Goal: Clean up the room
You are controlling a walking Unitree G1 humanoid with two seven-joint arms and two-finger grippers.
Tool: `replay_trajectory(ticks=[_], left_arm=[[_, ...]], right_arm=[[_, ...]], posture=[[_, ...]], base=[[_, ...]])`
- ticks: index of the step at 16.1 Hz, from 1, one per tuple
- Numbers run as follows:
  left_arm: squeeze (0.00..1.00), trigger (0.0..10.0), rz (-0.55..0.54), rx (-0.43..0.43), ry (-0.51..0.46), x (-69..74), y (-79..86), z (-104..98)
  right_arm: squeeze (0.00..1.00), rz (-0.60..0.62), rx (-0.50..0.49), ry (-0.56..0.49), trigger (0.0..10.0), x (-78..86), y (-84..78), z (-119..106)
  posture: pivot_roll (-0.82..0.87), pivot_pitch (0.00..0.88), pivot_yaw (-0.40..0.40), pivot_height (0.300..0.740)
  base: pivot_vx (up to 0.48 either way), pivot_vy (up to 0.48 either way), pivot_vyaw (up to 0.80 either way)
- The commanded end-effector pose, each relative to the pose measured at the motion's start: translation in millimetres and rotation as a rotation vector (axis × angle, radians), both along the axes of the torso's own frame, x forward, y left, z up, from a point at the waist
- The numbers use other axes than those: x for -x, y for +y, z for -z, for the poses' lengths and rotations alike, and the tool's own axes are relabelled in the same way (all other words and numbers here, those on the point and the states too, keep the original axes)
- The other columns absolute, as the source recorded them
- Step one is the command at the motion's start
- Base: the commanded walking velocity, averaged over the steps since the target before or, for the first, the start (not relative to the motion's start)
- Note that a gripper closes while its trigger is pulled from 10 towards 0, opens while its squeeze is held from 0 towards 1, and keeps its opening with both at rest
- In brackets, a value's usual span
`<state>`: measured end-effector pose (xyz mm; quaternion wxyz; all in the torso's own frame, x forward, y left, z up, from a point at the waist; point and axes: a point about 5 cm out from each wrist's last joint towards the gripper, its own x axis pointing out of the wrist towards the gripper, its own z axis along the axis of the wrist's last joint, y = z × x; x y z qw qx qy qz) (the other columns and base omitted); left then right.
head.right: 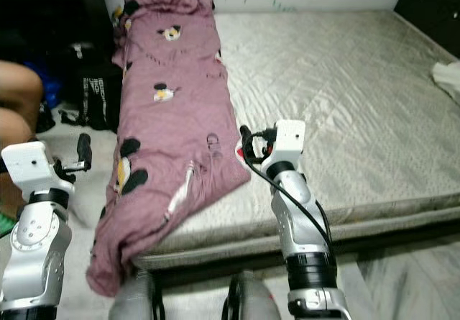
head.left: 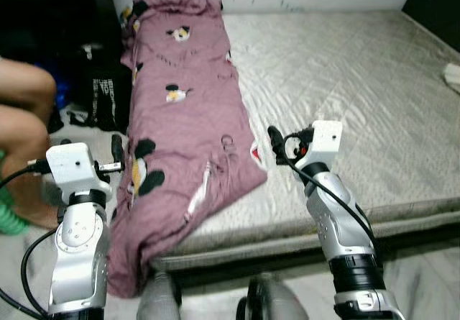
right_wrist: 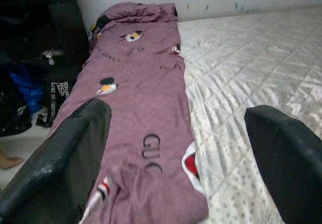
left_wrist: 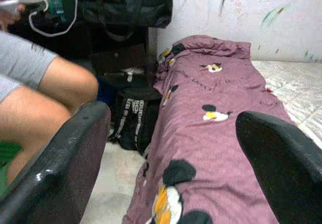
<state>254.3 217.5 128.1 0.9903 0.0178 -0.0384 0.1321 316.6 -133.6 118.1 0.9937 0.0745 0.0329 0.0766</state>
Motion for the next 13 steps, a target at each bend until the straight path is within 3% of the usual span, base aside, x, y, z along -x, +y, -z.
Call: replay_trajectory(ticks=[1,9,13], left_arm=[[0.0,10.0,-0.028,-0.007,0.005,0.7,2.5,-0.4],[0.0,10.0,-0.063,0.043,0.004,0.7,5.0,0.5],[0.0,10.0,-0.012,0.062,-0.022,0.6,1.2,-2.3]], right_arm=[[0.0,-0.006,-0.004,-0.001,10.0,0.1,0.1,-2.8],[0.0,-0.02,0.0,0.008,10.0,-1.3,2.1,-4.0],[0.0,-0.024,0.005,0.009,10.0,-1.6,2.9,-4.1]], posture=[[-0.04,0.041,-0.042,0.597],[-0.04,0.045,-0.049,0.597],[-0.04,0.048,-0.051,0.597]], base=[[0.0,0.0,0.0],[0.0,0.0,0.0],[0.0,0.0,0.0]])
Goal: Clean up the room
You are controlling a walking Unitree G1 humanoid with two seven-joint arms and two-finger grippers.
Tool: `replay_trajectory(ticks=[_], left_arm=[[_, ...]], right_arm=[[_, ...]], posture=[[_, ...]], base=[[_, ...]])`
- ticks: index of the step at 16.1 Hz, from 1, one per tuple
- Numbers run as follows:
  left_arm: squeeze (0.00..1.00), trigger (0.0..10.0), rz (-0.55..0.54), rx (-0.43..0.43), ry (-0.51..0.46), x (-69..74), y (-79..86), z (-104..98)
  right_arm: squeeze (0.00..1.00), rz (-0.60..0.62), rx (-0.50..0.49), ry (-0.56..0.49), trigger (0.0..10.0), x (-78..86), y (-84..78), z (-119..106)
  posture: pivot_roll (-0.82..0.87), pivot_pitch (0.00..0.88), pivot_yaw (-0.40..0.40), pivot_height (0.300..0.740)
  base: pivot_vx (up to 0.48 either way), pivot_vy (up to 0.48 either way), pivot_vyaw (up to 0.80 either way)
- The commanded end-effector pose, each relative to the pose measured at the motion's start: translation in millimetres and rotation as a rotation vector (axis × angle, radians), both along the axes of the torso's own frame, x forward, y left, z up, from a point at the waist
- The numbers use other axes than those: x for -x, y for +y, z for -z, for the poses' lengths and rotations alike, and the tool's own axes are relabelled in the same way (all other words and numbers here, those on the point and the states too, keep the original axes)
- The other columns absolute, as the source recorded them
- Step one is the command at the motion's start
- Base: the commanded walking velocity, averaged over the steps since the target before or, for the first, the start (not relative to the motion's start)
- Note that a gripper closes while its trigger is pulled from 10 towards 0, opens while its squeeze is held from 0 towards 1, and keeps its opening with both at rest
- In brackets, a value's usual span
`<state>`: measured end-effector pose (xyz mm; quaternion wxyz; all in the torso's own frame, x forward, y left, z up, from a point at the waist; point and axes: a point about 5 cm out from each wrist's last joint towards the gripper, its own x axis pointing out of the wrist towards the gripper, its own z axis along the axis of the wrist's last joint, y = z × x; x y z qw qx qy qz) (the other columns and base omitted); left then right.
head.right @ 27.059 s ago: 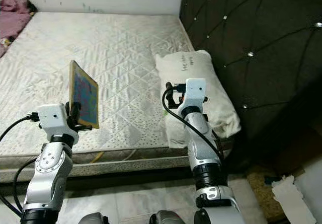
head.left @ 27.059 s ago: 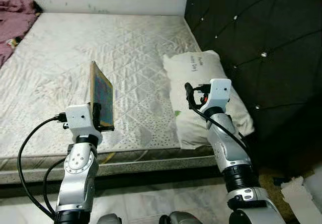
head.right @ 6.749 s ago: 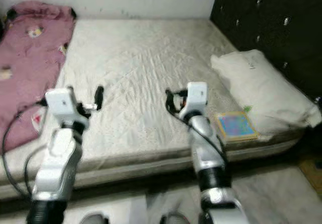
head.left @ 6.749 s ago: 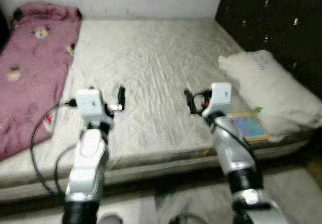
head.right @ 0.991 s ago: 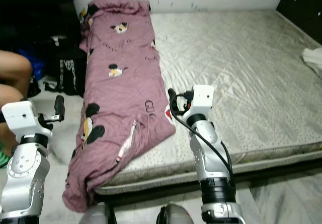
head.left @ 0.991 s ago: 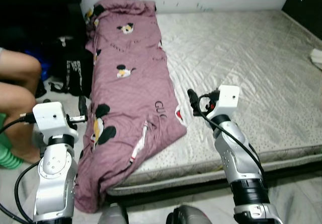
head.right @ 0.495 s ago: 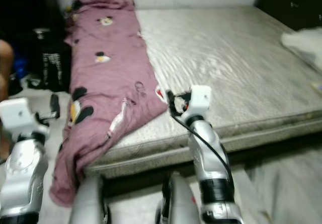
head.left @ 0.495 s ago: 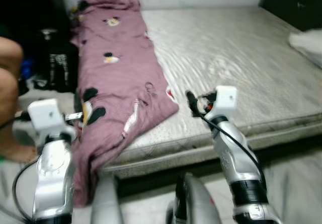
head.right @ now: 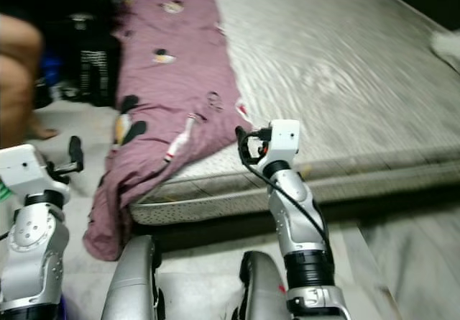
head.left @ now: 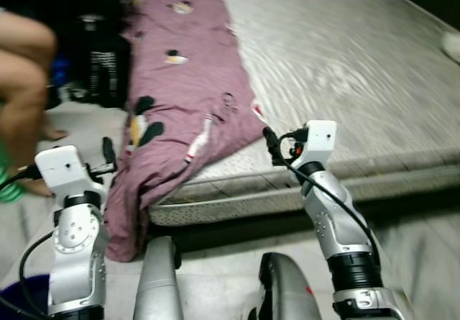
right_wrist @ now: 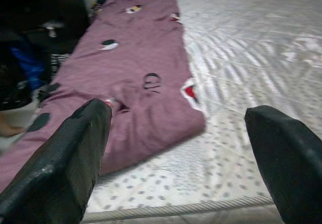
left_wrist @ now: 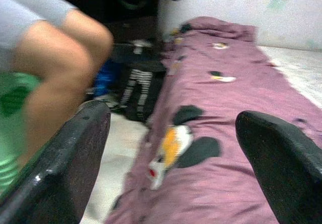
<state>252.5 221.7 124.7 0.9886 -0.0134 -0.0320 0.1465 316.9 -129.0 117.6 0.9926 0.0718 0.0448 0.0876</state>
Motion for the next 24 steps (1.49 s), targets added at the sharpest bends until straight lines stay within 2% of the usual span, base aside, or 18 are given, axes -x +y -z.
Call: replay_trajectory(ticks=[1,13,19,21,24], left_arm=[[0.0,10.0,0.028,0.002,-0.032,-1.4,-4.4,-6.2],[0.0,10.0,0.053,0.021,-0.035,-2.3,-5.8,-6.2],[0.0,10.0,0.035,0.038,-0.02,-4.5,-6.2,-3.9],[0.0,10.0,0.015,0.043,-0.018,-4.7,-4.7,-3.2],[0.0,10.0,-0.059,0.09,-0.017,-4.6,1.8,-0.5]], right_arm=[[0.0,-0.002,0.001,-0.013,10.0,-1.5,-1.5,-4.7],[0.0,-0.009,-0.002,-0.011,10.0,-1.6,0.5,-4.9],[0.0,-0.002,0.008,-0.004,10.0,-1.4,-0.9,-3.6],[0.0,0.009,0.017,-0.002,10.0,1.6,-6.0,-3.1],[0.0,0.022,0.071,0.038,10.0,18.5,-31.0,1.4]], posture=[[-0.04,0.048,-0.051,0.597],[-0.04,0.057,-0.048,0.597],[-0.05,0.056,-0.046,0.597],[-0.05,0.064,-0.057,0.597],[-0.07,0.119,-0.099,0.557]], base=[[0.251,0.0,0.0],[0.367,0.0,0.0],[0.0,0.0,0.0],[0.0,0.0,0.0],[0.0,0.0,0.0]])
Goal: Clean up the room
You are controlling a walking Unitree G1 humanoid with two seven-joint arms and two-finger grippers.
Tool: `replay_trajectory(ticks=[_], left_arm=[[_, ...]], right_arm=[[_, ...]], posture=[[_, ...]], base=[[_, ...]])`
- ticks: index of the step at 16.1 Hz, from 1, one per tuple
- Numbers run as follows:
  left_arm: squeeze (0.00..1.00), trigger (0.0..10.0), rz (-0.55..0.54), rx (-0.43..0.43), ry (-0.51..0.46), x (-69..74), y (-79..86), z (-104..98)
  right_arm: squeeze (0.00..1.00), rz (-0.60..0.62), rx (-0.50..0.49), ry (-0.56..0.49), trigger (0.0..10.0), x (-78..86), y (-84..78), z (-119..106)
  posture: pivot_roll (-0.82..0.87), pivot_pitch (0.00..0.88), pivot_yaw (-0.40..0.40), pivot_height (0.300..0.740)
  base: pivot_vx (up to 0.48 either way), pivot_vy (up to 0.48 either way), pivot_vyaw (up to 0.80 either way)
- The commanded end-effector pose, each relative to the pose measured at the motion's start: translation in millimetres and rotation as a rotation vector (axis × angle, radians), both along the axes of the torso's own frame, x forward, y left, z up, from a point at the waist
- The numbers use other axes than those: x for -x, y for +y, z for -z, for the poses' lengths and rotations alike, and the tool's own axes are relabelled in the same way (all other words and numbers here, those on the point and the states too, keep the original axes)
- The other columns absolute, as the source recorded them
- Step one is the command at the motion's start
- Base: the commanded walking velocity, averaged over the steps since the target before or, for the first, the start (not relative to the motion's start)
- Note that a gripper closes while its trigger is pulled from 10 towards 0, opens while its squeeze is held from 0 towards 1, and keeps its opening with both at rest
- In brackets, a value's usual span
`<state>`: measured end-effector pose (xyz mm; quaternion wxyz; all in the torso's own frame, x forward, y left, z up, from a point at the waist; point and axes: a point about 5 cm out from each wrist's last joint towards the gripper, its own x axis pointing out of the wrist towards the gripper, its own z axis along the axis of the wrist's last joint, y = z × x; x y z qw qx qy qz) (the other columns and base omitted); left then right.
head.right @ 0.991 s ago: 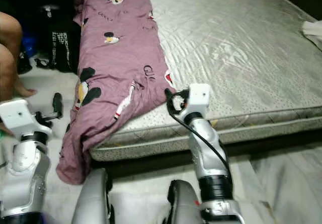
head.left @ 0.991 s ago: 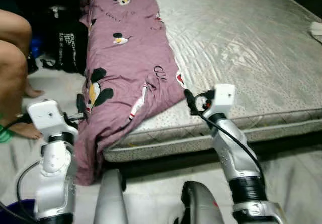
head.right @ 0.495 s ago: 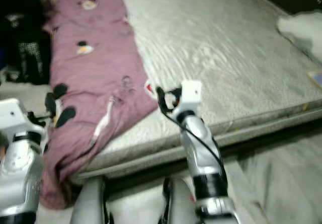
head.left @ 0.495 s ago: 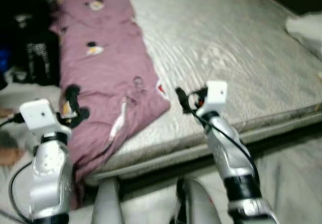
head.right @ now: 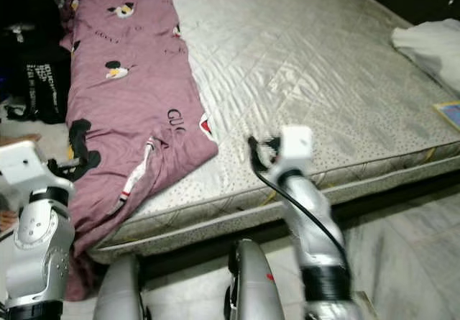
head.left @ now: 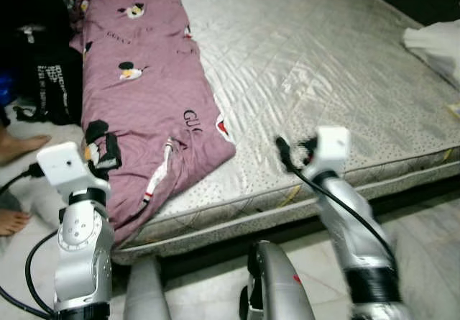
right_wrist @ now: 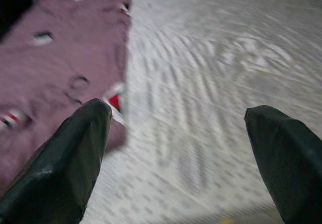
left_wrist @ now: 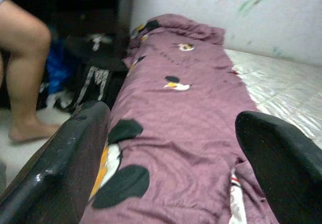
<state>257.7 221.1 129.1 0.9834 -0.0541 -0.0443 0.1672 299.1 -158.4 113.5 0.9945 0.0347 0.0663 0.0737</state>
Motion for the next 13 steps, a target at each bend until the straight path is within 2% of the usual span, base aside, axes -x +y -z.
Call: replay_trajectory(ticks=[1,4,8,9,10,11,13], left_arm=[[0.0,10.0,-0.042,0.029,0.023,-1.2,5.3,7.0],[0.0,10.0,-0.091,0.071,0.035,-8.2,5.9,12.1],[0.0,10.0,-0.115,0.066,0.112,-33.0,20.4,21.1],[0.0,10.0,-0.112,0.076,0.121,-36.6,21.4,22.6],[0.0,10.0,-0.08,0.082,0.153,-50.0,20.1,25.8],[0.0,10.0,-0.059,0.07,0.184,-55.5,18.0,28.4],[0.0,10.0,0.043,0.066,0.267,-73.5,1.0,37.5]], right_arm=[[0.0,0.007,0.024,0.024,10.0,6.6,-12.7,0.5],[0.0,0.088,0.083,0.062,10.0,23.6,-47.5,2.3],[0.0,0.153,0.225,0.139,10.0,55.8,-88.1,7.3],[0.0,0.156,0.241,0.145,10.0,58.4,-91.0,7.4],[0.0,0.178,0.263,0.165,10.0,66.4,-100.5,7.3],[0.0,0.182,0.269,0.171,10.0,69.8,-102.9,6.0],[0.0,0.184,0.282,0.184,10.0,75.2,-105.9,4.3]], posture=[[-0.09,0.133,-0.106,0.542],[-0.14,0.175,-0.115,0.522],[-0.24,0.231,-0.13,0.522],[-0.24,0.234,-0.13,0.522],[-0.26,0.238,-0.133,0.522],[-0.27,0.244,-0.131,0.522],[-0.29,0.243,-0.129,0.522]], base=[[0.0,0.0,0.0],[0.0,0.0,0.0],[0.0,0.0,0.0],[0.0,0.0,0.0],[0.0,0.0,0.0],[0.0,0.0,0.0],[0.0,0.0,0.0]])
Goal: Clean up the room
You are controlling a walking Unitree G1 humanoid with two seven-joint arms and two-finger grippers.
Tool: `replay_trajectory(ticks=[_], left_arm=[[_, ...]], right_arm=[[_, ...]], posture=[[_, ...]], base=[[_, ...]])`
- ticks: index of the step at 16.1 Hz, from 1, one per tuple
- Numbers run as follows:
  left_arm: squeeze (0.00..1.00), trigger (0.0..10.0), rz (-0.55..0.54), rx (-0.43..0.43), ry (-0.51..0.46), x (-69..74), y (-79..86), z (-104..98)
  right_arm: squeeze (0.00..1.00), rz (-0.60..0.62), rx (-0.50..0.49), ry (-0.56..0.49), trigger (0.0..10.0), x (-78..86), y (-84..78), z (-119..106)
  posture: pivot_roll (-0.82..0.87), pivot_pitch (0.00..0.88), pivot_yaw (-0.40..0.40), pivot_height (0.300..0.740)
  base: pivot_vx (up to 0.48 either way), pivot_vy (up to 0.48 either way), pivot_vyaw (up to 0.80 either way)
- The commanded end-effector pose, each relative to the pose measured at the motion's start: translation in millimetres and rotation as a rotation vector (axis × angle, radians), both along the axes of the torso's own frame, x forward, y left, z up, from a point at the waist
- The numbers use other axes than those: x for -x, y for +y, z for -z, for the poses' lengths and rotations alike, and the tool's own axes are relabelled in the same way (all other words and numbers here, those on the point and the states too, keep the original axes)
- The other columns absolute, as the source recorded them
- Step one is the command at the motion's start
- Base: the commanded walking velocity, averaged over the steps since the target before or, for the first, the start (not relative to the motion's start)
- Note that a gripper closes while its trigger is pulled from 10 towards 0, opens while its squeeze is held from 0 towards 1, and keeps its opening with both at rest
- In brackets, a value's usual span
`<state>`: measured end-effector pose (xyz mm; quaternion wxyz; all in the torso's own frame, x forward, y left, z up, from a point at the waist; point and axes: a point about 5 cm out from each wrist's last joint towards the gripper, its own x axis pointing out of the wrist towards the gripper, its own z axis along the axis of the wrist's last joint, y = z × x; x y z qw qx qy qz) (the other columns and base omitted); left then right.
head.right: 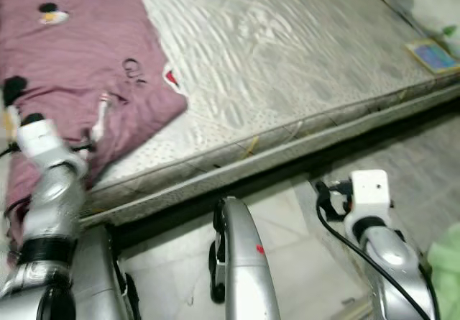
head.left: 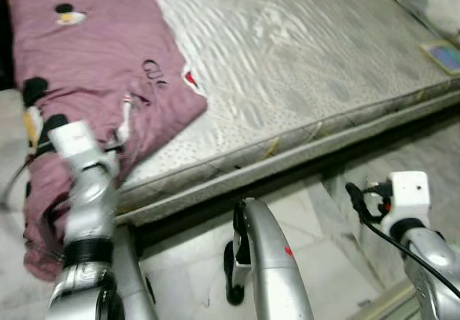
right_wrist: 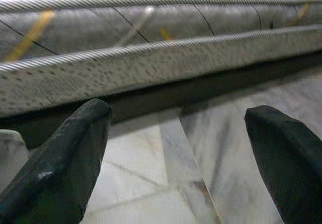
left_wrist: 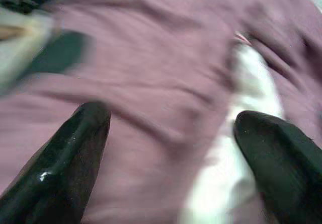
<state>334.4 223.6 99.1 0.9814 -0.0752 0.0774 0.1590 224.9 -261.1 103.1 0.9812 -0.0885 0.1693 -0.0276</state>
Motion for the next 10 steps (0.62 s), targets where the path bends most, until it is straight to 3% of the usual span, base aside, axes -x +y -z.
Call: replay_trajectory(ticks=[1,3,4,6,7,8,10], left_arm=[[0.0,10.0,0.067,-0.009,0.059,-3.1,-12.7,10.7],[0.0,10.0,0.206,-0.019,0.075,-11.0,-43.5,14.2],[0.0,10.0,0.3,-0.036,0.132,-10.1,-61.0,23.6],[0.0,10.0,0.484,-0.065,0.176,-2.5,-93.7,37.7],[0.0,10.0,0.525,-0.071,0.176,-0.5,-100.0,39.5],[0.0,10.0,0.666,-0.082,0.157,7.5,-123.4,43.2],[0.0,10.0,0.852,-0.112,0.148,21.2,-150.6,48.7]], right_arm=[[0.0,0.003,0.011,-0.012,10.0,0.9,-3.1,-6.5],[0.0,0.003,0.011,-0.015,10.0,-0.6,-1.2,-7.1],[0.0,0.004,0.008,-0.018,10.0,-2.6,0.9,-7.5],[0.0,0.009,0.001,-0.028,10.0,-6.6,2.8,-7.6],[0.0,0.009,-0.001,-0.03,10.0,-7.1,3.1,-7.6],[0.0,0.007,-0.006,-0.035,10.0,-9.6,5.3,-7.4],[0.0,0.007,-0.015,-0.043,10.0,-14.2,8.4,-6.5]], posture=[[-0.29,0.242,-0.125,0.522],[-0.29,0.232,-0.121,0.522],[-0.29,0.226,-0.118,0.522],[-0.28,0.21,-0.111,0.522],[-0.28,0.21,-0.111,0.522],[-0.28,0.201,-0.107,0.522],[-0.26,0.188,-0.102,0.522]], base=[[0.0,0.0,0.0],[0.0,0.0,0.0],[0.0,0.0,0.0],[0.0,0.0,0.0],[0.0,0.0,0.0],[0.0,0.0,0.0],[0.0,0.0,0.0]])
